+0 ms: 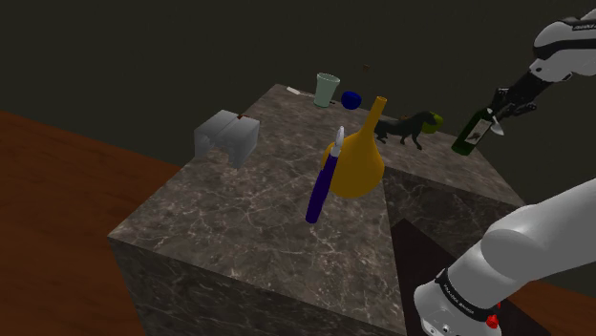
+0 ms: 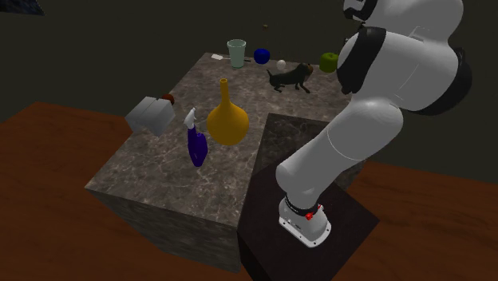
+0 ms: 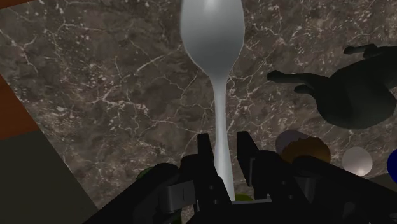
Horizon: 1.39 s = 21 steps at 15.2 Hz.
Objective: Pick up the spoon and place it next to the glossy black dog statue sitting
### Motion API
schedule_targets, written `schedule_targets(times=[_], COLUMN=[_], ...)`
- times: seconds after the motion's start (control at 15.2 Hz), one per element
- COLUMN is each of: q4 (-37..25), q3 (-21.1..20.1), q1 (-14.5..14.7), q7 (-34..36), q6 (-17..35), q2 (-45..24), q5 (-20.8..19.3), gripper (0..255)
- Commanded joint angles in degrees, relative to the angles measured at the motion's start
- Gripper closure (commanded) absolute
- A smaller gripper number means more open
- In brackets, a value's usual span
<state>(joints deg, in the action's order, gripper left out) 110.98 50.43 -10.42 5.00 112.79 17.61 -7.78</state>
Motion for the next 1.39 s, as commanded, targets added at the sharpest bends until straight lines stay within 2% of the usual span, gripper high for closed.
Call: schedule_targets(times=[0.0,0.73,1.32], q4=[1.64,9.32,14.55], q3=[0.17,2.02,4.53], q1=[-0.12,-0.10,0.80], q7=[-0.03,-0.97,-2.86], q6=[1.59,10.04,17.10], q2=[0.11,-0.81,-3.20], q5=[-0.15,0.12,1.85], gripper=[255,255,255])
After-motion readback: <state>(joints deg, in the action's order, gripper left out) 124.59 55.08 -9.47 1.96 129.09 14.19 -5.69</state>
